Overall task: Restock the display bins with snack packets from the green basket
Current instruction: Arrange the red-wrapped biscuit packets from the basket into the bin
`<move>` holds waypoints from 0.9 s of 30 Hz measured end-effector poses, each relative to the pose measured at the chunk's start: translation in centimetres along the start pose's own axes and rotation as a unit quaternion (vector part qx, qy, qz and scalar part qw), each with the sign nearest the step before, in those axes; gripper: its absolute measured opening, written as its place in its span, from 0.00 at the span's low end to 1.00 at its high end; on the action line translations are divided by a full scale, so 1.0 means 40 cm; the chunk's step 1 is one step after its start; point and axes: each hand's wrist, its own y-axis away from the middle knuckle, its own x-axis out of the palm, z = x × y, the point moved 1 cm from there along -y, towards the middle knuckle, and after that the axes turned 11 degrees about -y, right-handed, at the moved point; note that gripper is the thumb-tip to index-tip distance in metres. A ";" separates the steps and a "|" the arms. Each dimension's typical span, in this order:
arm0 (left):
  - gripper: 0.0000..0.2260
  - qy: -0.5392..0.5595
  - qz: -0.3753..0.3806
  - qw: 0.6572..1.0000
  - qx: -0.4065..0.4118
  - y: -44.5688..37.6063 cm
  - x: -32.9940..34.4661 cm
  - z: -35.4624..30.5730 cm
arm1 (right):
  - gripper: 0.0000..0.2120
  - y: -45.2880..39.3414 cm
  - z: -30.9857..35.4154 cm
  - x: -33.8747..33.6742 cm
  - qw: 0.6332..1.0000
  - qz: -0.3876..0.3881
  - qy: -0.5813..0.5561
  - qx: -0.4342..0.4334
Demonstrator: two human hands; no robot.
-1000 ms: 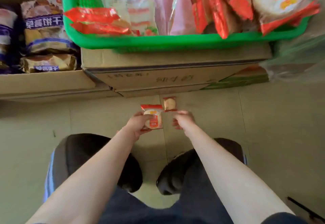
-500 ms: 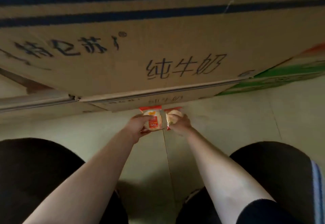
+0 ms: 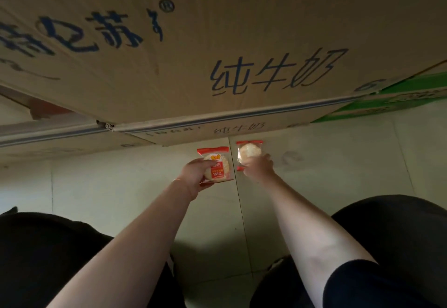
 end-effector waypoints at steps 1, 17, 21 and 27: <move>0.12 0.001 -0.001 1.000 -0.002 -0.001 0.000 0.003 | 0.15 -0.003 -0.002 -0.003 1.000 -0.007 -0.028 0.001; 0.12 -0.030 -0.014 0.999 -0.005 0.262 -0.018 -0.059 | 0.06 0.324 0.137 -0.153 0.943 -0.068 -0.324 0.021; 0.22 -0.025 -0.040 0.999 0.006 0.537 -0.073 -0.134 | 0.13 0.602 0.211 -0.302 0.926 -0.068 -0.370 0.018; 0.09 -0.022 -0.025 0.999 0.039 0.961 -0.076 -0.274 | 0.14 1.002 0.346 -0.556 0.899 -0.018 -0.436 -0.027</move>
